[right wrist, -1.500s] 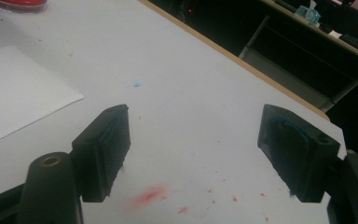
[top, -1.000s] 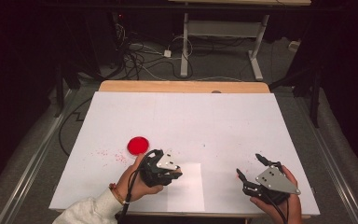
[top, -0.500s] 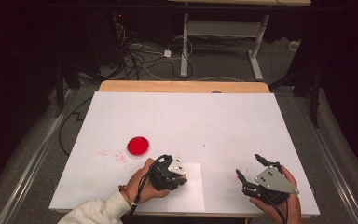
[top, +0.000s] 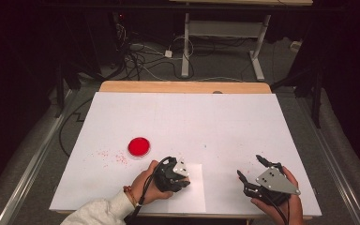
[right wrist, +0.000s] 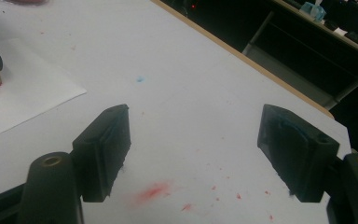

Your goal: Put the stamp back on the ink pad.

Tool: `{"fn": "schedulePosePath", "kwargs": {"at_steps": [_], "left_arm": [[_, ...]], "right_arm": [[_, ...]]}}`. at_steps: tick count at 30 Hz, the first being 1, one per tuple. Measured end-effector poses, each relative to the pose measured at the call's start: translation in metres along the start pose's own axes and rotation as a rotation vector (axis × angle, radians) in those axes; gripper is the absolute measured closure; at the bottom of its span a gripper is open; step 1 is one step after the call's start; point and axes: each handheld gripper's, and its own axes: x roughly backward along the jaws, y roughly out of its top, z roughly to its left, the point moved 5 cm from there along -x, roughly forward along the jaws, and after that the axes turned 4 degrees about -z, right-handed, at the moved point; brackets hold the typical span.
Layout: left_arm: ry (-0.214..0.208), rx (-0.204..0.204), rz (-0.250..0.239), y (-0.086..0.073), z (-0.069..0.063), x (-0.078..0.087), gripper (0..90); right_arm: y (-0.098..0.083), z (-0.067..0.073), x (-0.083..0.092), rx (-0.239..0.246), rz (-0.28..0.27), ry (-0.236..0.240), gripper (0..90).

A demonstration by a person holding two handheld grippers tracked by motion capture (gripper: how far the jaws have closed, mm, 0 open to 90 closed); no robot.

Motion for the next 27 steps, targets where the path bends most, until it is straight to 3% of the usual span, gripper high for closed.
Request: {"fn": "schedulePosePath", "kwargs": {"at_steps": [27], "left_arm": [[-0.008,0.014,0.015,-0.0009,0.0014,-0.0031,73.3]], "right_arm": [[0.0011,0.0003,0.0011,0.005,-0.004,0.0,25.7]]}}
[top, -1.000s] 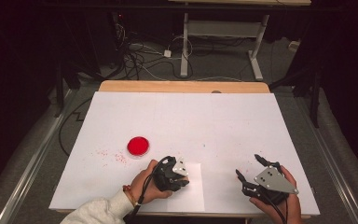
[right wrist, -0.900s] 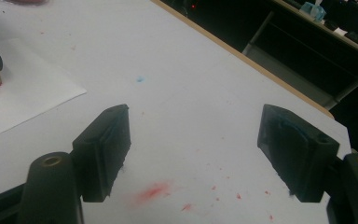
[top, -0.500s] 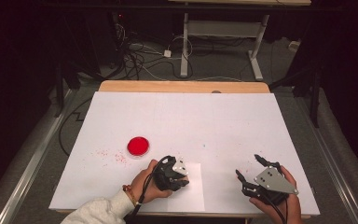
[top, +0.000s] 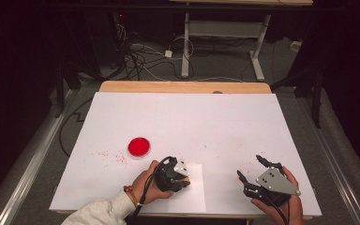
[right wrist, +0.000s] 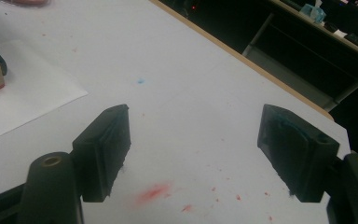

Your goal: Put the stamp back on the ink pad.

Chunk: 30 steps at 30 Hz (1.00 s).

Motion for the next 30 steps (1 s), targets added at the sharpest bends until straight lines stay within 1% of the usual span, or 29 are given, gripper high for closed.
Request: {"fn": "schedulePosePath", "kwargs": {"at_steps": [10,13,20,27,30], "left_arm": [[0.007,-0.003,0.006,-0.0001,-0.0009,-0.0008,73.3],[0.002,0.0,0.0,-0.0005,-0.0004,-0.0009,73.3],[0.003,-0.005,0.005,-0.0002,-0.0003,-0.0007,73.3],[0.013,-0.019,0.01,0.0009,-0.0014,0.0001,73.2],[0.028,-0.033,0.019,0.0023,-0.003,0.0007,73.2]], "right_arm": [[-0.0001,0.0012,-0.0007,0.002,0.004,0.004,25.8],[0.0,0.0024,-0.0012,0.003,0.007,0.007,25.8],[0.0,0.0016,-0.0007,0.002,0.004,0.008,25.9],[-0.0001,0.0017,-0.0003,0.003,0.003,0.012,25.9],[-0.0004,0.0016,-0.0006,0.004,0.006,0.012,26.0]]}}
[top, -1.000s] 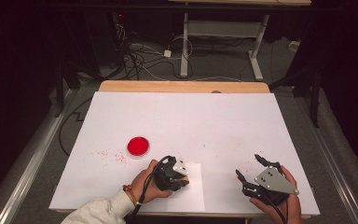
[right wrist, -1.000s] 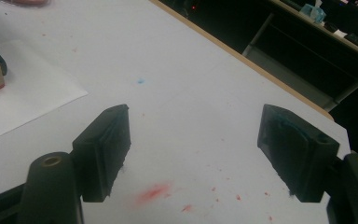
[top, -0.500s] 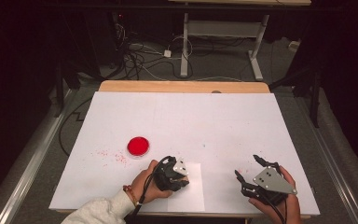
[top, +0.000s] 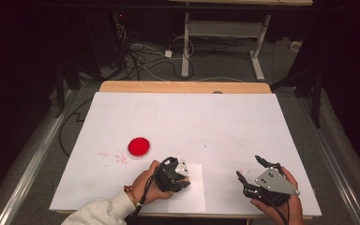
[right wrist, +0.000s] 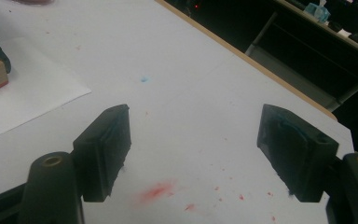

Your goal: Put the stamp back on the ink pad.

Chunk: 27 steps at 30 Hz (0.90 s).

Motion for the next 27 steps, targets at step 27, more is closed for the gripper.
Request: {"fn": "schedulePosePath", "kwargs": {"at_steps": [27], "left_arm": [[0.099,0.047,-0.133,0.004,0.024,0.052,73.0]], "right_arm": [[0.001,0.001,0.001,0.006,-0.003,0.001,26.0]]}}
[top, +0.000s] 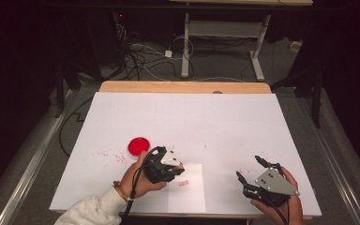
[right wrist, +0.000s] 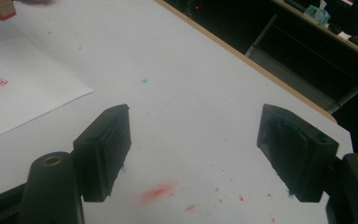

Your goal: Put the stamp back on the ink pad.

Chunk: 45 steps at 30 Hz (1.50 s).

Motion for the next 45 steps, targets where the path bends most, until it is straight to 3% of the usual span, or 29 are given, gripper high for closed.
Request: {"fn": "schedulePosePath", "kwargs": {"at_steps": [8,16,26,29,37,45], "left_arm": [[0.073,0.08,-0.028,-0.012,0.034,0.021,73.0],[0.135,0.139,-0.037,-0.027,0.06,0.035,72.9],[0.182,0.199,-0.006,-0.047,0.085,0.039,72.9],[0.212,0.2,0.008,-0.051,0.091,0.04,72.8],[0.207,0.269,0.011,-0.065,0.106,0.04,72.7],[0.206,0.31,0.042,-0.077,0.114,0.031,72.6]], "right_arm": [[-0.001,0.0,-0.001,0.004,0.005,0.003,26.0],[-0.001,0.0,-0.001,0.002,0.004,0.002,26.0],[-0.001,0.0,-0.001,0.005,0.007,0.002,25.9],[-0.001,0.001,-0.001,0.004,0.01,0.006,26.1],[-0.003,0.0,-0.003,0.005,0.018,0.003,26.1],[-0.003,0.0,-0.003,0.005,0.021,0.002,26.1]]}}
